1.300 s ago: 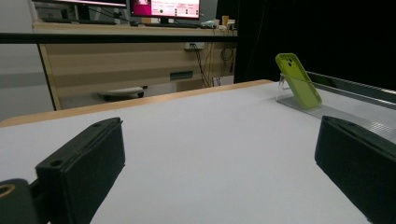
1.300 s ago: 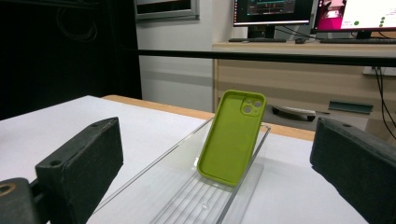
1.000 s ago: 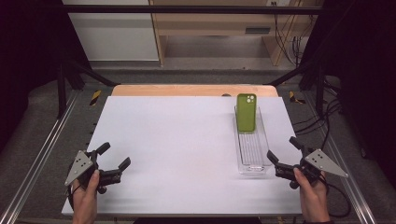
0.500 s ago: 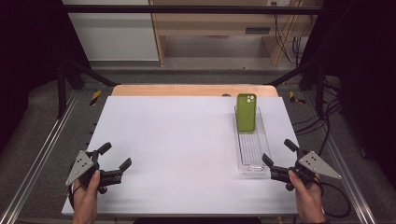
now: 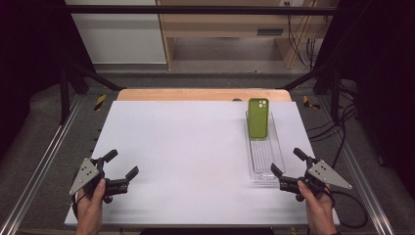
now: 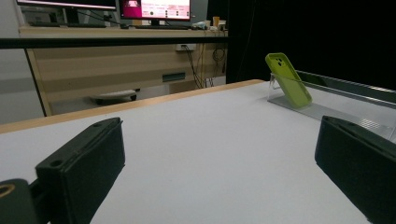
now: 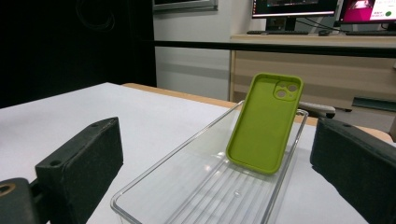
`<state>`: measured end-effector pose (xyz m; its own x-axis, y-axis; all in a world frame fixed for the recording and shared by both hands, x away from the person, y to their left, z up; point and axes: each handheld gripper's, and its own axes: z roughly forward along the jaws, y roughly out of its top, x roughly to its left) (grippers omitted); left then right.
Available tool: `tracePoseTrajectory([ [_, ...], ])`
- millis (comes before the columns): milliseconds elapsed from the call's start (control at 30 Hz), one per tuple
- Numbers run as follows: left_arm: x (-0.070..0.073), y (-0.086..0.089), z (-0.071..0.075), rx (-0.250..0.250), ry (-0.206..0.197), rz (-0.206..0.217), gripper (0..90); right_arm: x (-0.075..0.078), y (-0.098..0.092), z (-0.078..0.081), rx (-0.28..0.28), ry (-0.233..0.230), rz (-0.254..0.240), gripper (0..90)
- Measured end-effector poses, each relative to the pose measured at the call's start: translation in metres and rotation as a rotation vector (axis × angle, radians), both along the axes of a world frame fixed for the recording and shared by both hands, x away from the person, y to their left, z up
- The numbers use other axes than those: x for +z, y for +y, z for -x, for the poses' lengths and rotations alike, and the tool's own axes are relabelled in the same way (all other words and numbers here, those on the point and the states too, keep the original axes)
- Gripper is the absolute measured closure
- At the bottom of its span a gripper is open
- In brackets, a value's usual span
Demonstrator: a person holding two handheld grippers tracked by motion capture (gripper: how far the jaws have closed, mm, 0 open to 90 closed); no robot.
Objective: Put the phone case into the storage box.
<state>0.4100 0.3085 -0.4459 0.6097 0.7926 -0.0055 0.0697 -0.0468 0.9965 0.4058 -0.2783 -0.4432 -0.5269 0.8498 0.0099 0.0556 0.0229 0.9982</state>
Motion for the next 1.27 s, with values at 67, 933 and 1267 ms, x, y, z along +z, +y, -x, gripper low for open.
tracePoseTrajectory([
  [67, 0.000, 0.000, 0.000, 0.000, -0.001, 0.002, 1.1, -0.001, 0.002, 0.000, 0.006, -0.001, 0.002, 2.8],
  [933, 0.000, -0.003, 0.000, -0.019, -0.001, -0.008, 1.4, -0.010, 0.012, -0.003, 0.004, -0.007, -0.007, 2.8],
  [1267, 0.000, -0.004, 0.000, -0.025, -0.004, -0.008, 1.4, -0.016, 0.012, -0.001, 0.009, 0.008, 0.030, 2.8],
])
